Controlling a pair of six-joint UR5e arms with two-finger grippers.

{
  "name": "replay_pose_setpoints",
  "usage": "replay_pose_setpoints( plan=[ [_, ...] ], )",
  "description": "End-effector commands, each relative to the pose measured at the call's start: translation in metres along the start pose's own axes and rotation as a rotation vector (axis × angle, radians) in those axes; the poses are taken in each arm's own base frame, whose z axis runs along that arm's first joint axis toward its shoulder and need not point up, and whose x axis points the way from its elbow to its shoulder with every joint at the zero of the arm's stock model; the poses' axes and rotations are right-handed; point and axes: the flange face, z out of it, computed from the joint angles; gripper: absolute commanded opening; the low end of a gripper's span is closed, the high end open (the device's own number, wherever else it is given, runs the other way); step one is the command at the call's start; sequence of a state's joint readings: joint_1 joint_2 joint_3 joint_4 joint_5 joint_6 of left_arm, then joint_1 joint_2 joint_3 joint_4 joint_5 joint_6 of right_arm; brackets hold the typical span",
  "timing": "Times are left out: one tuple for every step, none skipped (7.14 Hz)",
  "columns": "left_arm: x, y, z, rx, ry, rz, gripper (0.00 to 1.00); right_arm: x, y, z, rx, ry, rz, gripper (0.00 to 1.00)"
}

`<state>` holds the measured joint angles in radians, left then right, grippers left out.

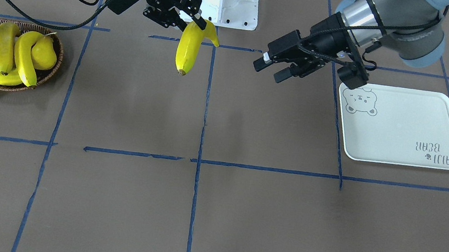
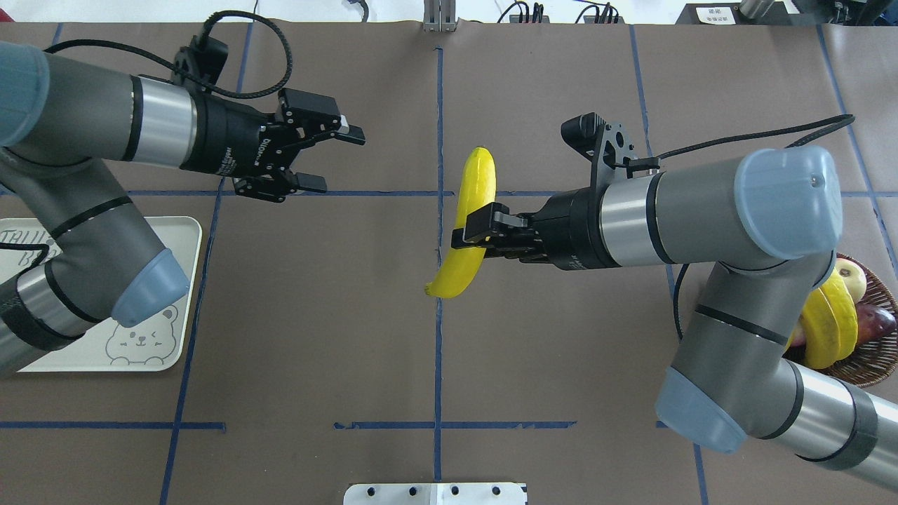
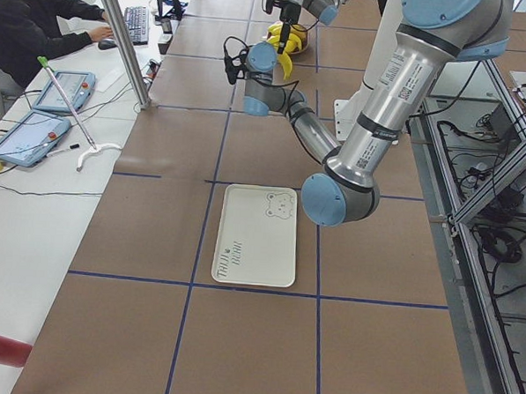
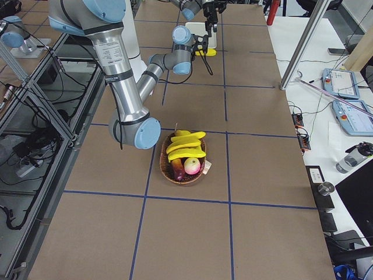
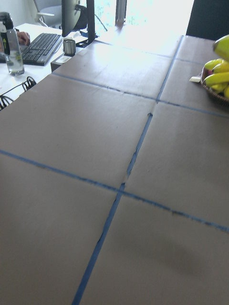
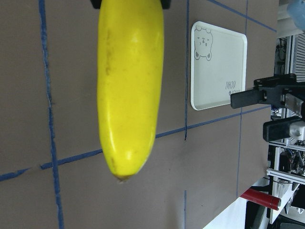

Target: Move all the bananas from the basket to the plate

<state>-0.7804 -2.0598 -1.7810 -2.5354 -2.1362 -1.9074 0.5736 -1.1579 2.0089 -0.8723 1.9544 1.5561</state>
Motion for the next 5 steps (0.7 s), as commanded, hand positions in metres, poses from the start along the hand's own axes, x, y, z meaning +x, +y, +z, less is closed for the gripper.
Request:
replay_pose_setpoints(
  plan=[
    [0.022,0.034,0.025,-0.066,0.04,-0.001,0.99,-0.002,0.006,0.006,-0.018,0.0,-0.004,0.0],
    [0.024,0.043,0.032,-0.087,0.042,0.001,0.99,-0.004,0.009,0.008,-0.026,-0.004,-0.007,0.0],
    [0.03,0.048,0.036,-0.096,0.048,0.005,0.99,-0.012,0.014,0.011,-0.038,-0.019,-0.012,0.0],
    [0.028,0.052,0.041,-0.102,0.044,0.002,0.99,-0.016,0.018,0.012,-0.047,-0.026,-0.014,0.0],
    [0.028,0.051,0.048,-0.095,0.042,0.0,0.99,-0.017,0.022,0.012,-0.053,-0.03,-0.016,0.0]
  ],
)
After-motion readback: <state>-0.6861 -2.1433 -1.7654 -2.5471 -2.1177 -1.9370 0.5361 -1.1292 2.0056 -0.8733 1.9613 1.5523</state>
